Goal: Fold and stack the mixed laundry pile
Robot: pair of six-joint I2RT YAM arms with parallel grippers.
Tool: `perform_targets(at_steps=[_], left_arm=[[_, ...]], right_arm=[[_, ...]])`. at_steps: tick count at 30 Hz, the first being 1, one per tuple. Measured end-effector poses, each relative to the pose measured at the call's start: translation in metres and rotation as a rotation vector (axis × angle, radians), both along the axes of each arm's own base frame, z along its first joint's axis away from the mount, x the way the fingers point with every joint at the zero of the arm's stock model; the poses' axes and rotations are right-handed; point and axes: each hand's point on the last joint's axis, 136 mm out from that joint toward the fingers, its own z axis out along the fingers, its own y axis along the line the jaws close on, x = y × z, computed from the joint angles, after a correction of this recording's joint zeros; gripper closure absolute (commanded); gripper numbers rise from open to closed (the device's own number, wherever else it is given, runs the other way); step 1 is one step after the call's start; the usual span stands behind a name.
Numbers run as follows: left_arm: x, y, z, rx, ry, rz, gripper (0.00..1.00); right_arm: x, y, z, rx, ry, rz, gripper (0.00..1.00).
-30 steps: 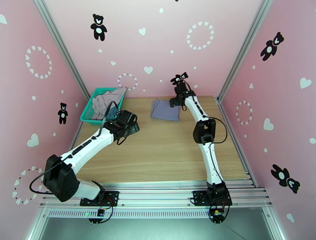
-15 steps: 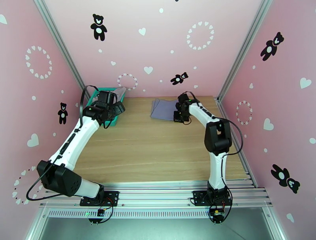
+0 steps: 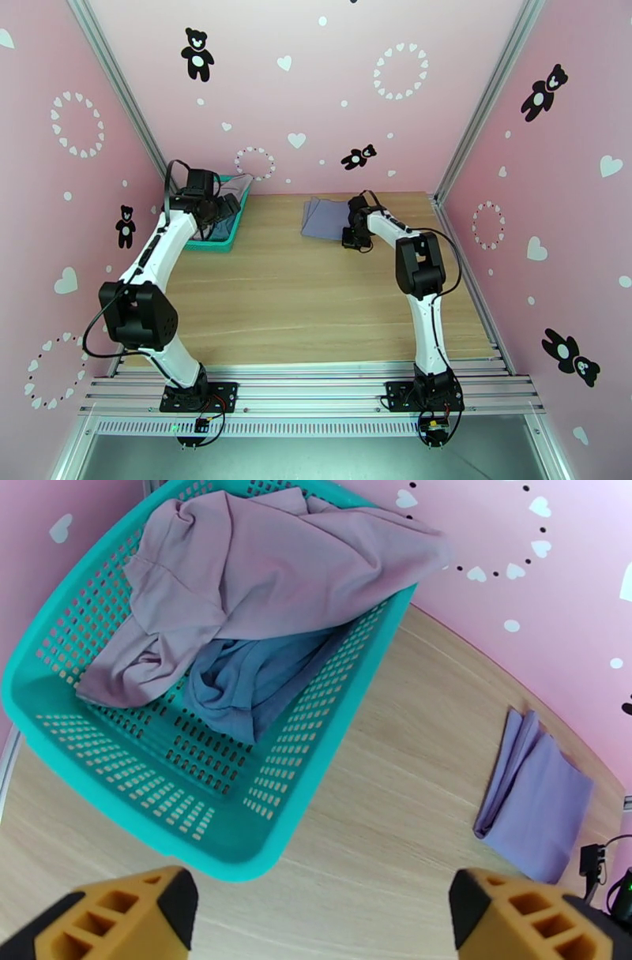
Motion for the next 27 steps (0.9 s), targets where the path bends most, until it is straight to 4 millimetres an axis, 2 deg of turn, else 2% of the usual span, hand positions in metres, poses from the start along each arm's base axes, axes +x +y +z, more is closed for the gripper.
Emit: perform_targets(at_steps=[4,8,13,16,18,22,27], left_arm=[[0.014,0.005,-0.013,0.015,0.026,-0.004,0.01],[0.025,0.022,-0.026,0.034,0.059,0.032,0.01],[0.047,0.052,-0.037,0.071,0.099,0.110,0.02],[0.064,0.071,-0.050,0.066,0.123,0.160,0.06],[0.075,0.086,-0.064,0.062,0.139,0.191,0.08],[0.093,0.108,-0.090,0.088,0.168,0.231,0.12],[0.120,0.114,-0.115,0.127,0.169,0.216,0.13]], right_arm=[[0.013,0.000,0.000,-0.005,-0.024,-0.012,1.00],[0.024,0.001,0.001,-0.003,-0.050,-0.022,1.00],[0.025,0.001,0.000,0.008,-0.062,-0.029,1.00],[0.017,0.001,0.001,0.031,-0.086,-0.025,1.00],[0.001,-0.002,0.002,0.041,-0.079,-0.021,0.99],[-0.047,-0.009,0.006,0.048,-0.025,-0.008,0.97],[-0.095,-0.008,0.023,0.078,-0.024,0.026,0.97]])
